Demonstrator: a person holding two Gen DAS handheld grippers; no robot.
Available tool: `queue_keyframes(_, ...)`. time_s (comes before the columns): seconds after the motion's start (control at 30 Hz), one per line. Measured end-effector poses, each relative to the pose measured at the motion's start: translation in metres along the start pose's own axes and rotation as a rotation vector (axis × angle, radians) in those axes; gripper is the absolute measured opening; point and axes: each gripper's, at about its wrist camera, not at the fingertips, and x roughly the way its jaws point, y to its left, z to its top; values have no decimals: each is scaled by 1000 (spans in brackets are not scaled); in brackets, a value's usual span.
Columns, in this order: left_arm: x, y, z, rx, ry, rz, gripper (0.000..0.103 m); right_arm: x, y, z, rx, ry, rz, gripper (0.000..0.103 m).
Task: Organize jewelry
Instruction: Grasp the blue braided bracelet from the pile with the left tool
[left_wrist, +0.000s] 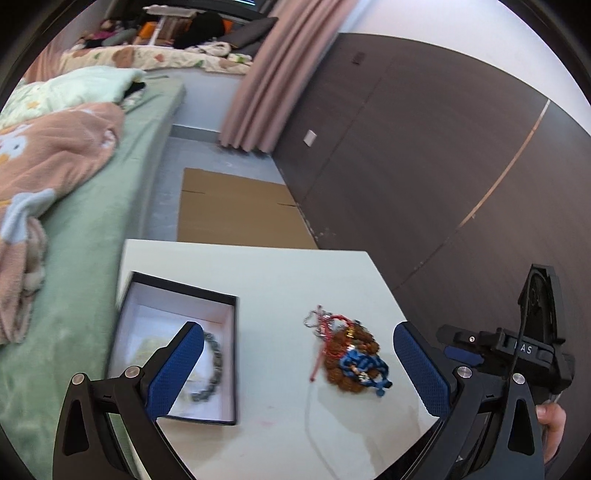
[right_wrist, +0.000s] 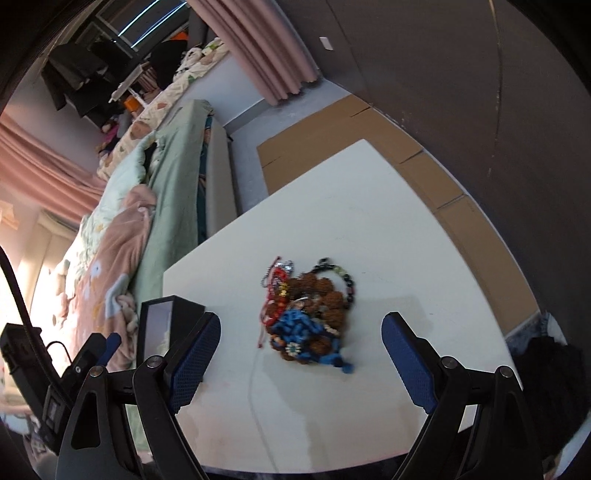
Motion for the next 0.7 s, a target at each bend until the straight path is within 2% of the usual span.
queue_keyframes(0.37,57,-40,-23,88,133,-51,66,-4,-48,3,135,-8,-29,89)
queue_keyframes(0.7,103,-63,-48,129,237,-74,52,3,-65,11,172,7,-32,89)
